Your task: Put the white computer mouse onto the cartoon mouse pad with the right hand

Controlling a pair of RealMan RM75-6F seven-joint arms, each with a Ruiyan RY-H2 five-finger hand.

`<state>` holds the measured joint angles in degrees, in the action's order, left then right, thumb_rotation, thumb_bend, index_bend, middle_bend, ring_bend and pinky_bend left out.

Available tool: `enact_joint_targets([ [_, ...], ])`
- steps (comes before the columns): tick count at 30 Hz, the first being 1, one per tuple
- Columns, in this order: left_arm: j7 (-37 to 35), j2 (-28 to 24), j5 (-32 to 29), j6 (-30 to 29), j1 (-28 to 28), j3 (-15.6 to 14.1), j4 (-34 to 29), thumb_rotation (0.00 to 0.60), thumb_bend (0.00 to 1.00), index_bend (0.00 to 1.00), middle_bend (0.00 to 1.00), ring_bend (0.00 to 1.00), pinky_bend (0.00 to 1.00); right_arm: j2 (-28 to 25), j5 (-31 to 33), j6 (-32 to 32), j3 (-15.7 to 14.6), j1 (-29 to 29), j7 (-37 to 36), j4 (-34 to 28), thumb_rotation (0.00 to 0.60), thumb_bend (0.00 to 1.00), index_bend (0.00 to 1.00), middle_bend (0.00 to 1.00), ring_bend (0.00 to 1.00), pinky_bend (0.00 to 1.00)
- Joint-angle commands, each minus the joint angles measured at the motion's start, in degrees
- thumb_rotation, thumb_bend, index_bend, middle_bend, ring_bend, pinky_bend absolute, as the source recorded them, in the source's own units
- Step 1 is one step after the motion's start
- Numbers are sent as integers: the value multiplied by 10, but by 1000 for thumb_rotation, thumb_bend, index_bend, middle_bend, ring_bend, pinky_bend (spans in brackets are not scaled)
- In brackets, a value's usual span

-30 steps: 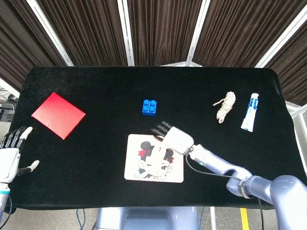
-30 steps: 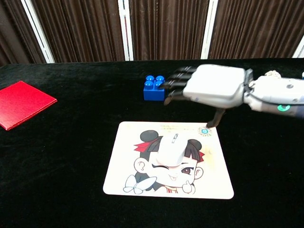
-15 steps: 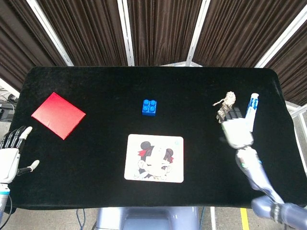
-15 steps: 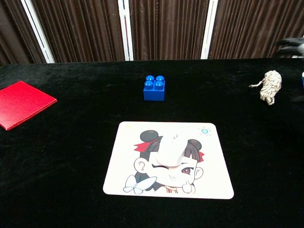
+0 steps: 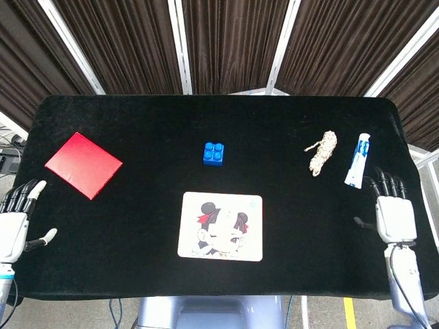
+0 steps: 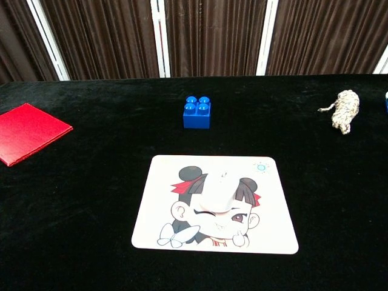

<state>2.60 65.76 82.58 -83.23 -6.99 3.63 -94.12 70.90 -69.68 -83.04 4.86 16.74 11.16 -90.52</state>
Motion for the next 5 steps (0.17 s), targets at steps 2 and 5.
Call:
enact_joint_targets([
  [2, -14, -1, -3, 0, 1, 2, 0, 600, 218, 0, 0, 0, 0, 9, -8, -12, 5, -11, -9, 4, 600, 34, 151, 0, 0, 0],
  [5, -5, -2, 1, -4, 3, -1, 2, 600, 217, 0, 0, 0, 0, 14, -8, -6, 7, -11, -7, 9, 600, 34, 150, 0, 0, 0],
])
